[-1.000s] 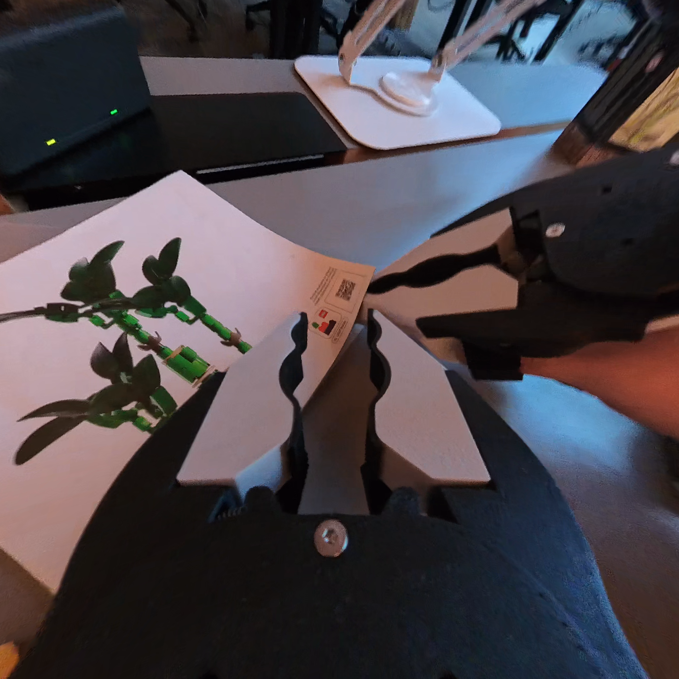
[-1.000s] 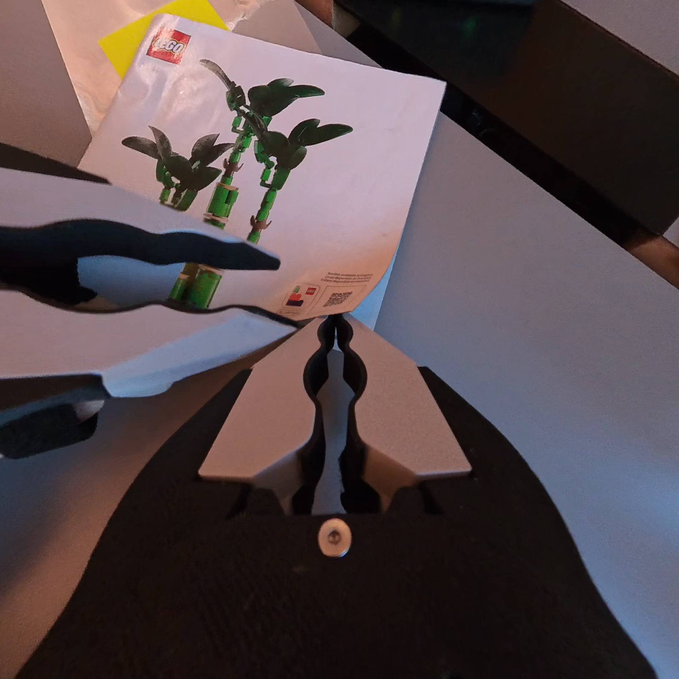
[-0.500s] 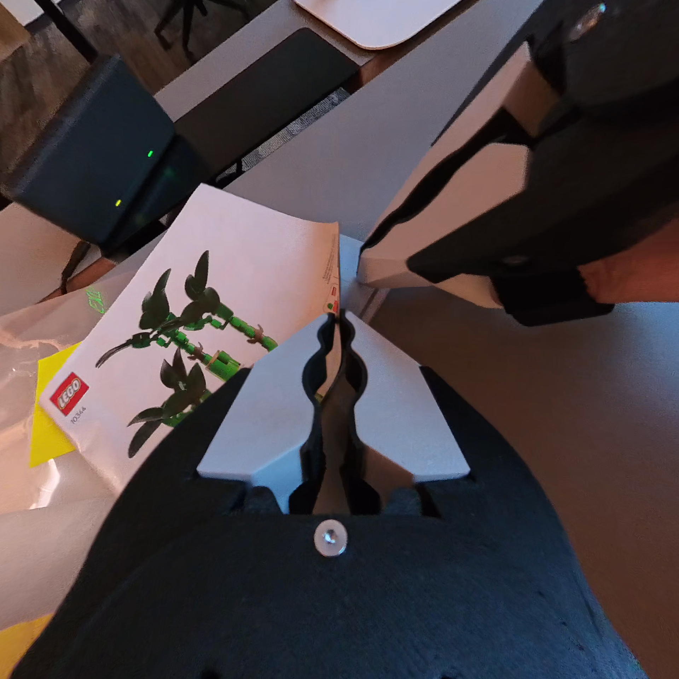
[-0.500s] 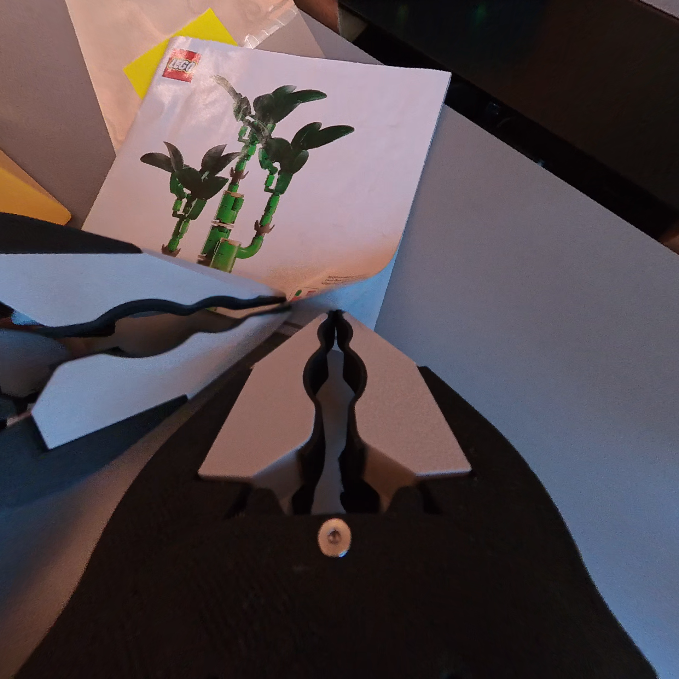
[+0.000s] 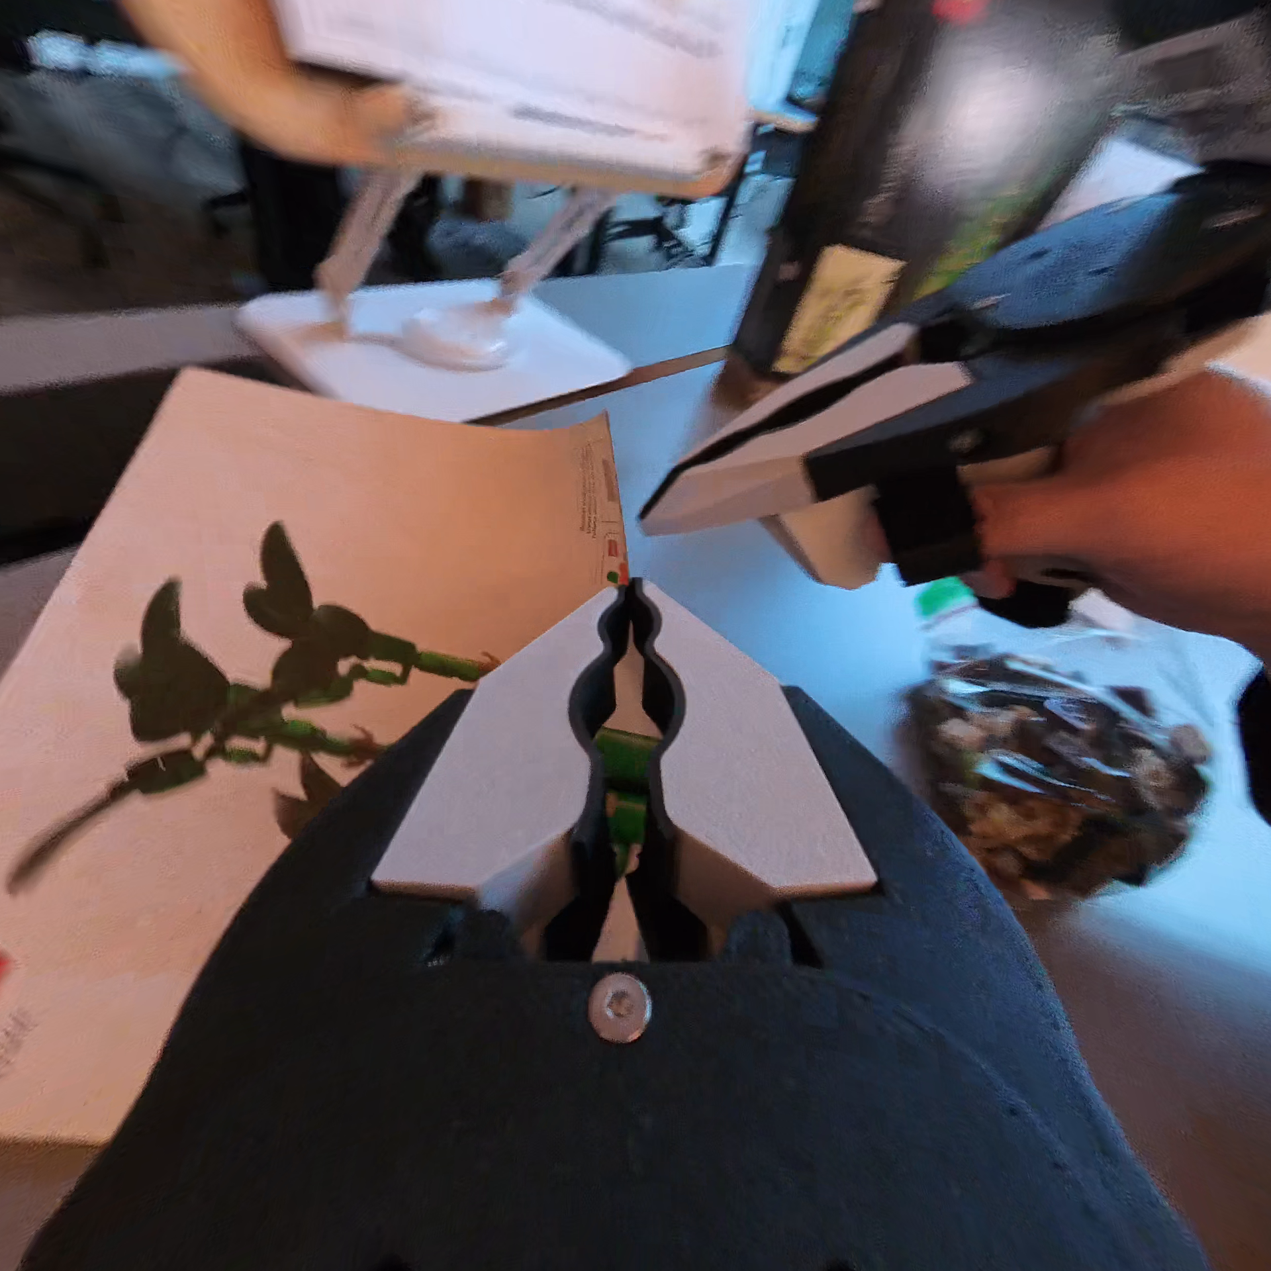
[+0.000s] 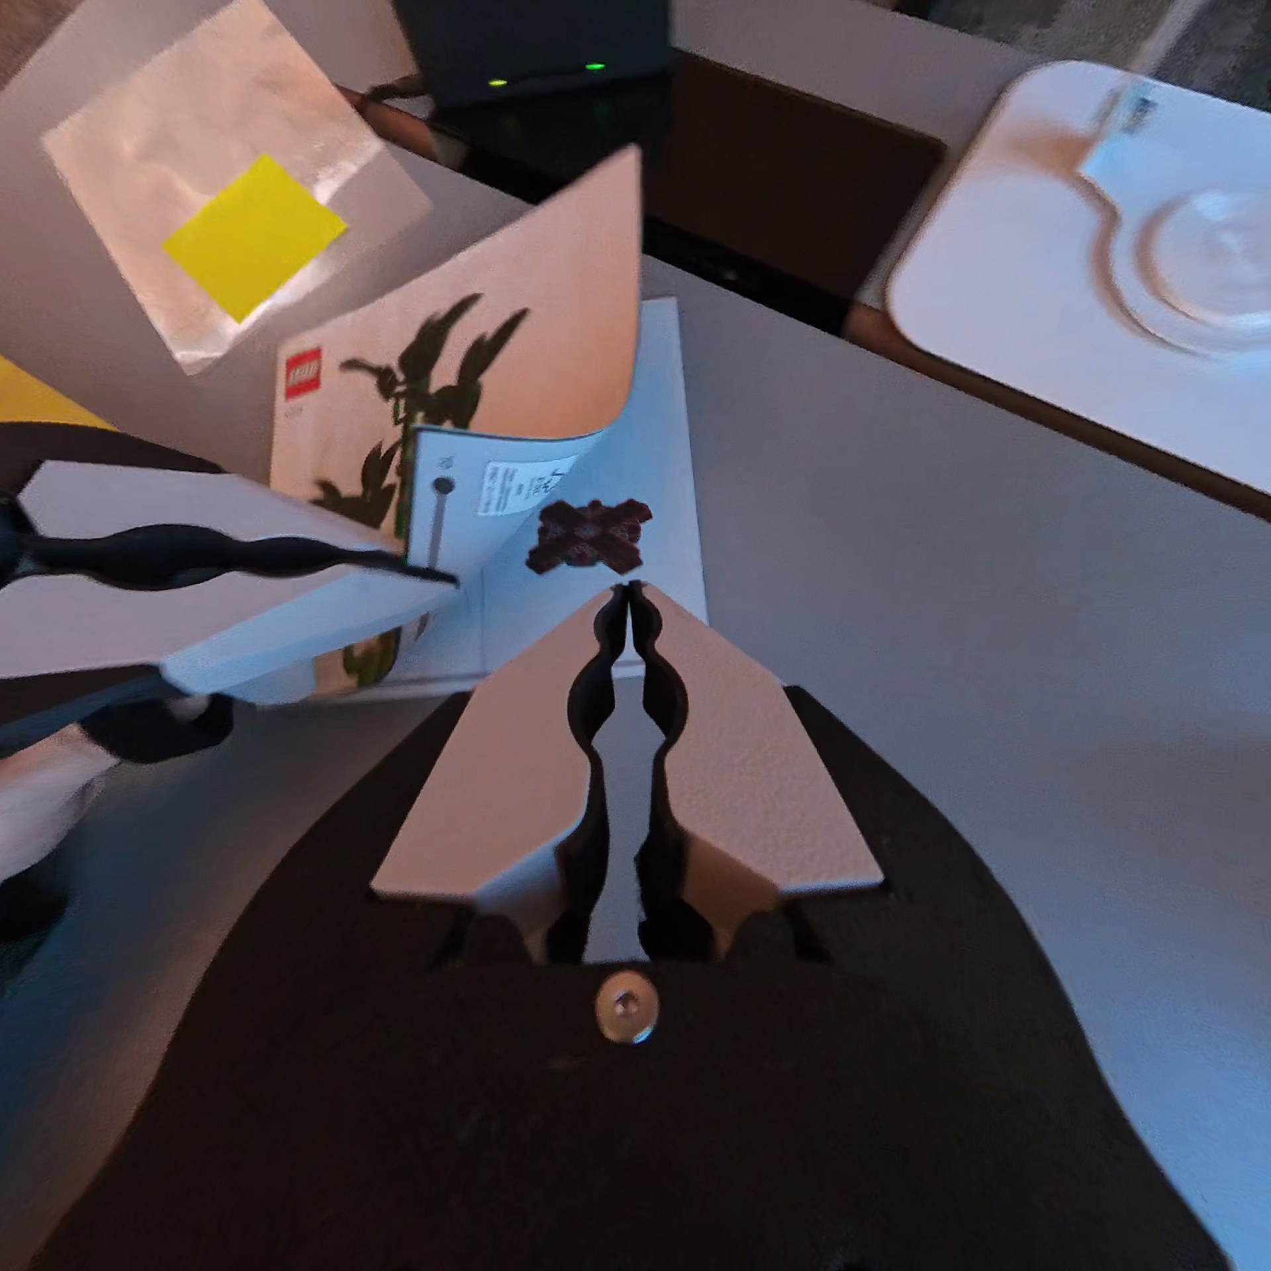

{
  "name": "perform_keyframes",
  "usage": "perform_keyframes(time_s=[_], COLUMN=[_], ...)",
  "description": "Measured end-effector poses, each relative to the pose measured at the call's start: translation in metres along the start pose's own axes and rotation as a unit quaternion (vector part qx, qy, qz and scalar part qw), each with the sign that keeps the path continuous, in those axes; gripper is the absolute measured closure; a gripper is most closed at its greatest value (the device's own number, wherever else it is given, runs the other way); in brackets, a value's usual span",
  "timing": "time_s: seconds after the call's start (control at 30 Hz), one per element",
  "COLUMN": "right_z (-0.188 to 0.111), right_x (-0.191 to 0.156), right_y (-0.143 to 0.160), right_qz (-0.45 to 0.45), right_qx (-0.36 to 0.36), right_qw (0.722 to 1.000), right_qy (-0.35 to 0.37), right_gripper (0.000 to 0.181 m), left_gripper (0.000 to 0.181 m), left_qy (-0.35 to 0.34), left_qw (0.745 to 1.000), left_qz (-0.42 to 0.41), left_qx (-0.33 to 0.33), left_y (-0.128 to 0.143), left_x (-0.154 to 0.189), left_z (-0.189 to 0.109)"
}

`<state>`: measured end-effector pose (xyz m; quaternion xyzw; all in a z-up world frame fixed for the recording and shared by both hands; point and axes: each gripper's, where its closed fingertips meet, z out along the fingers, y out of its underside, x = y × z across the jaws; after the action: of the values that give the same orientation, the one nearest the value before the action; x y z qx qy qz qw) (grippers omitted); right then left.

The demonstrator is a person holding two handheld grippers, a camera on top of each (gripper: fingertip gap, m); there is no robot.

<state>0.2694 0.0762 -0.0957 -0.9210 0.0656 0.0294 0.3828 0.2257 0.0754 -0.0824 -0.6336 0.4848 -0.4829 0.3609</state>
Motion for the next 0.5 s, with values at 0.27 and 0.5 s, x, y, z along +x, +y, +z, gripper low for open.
perform_keyframes(time_s=[0.27, 0.5], right_z=[-0.065, -0.067], right_x=[0.02, -0.08], right_y=[0.034, 0.033], right_qz=[0.083, 0.024], right_qx=[0.092, 0.129], right_qw=[0.992, 0.982], right_qy=[0.002, -0.138], right_gripper=[0.17, 0.138], left_gripper=[0.181, 0.181], left_qy=[-0.002, -0.241], left_qw=[0.992, 0.957], left_qz=[0.097, -0.136], left_qx=[0.078, 0.088], left_y=[-0.051, 0.003], left_x=[0.059, -0.029], left_z=[0.005, -0.077])
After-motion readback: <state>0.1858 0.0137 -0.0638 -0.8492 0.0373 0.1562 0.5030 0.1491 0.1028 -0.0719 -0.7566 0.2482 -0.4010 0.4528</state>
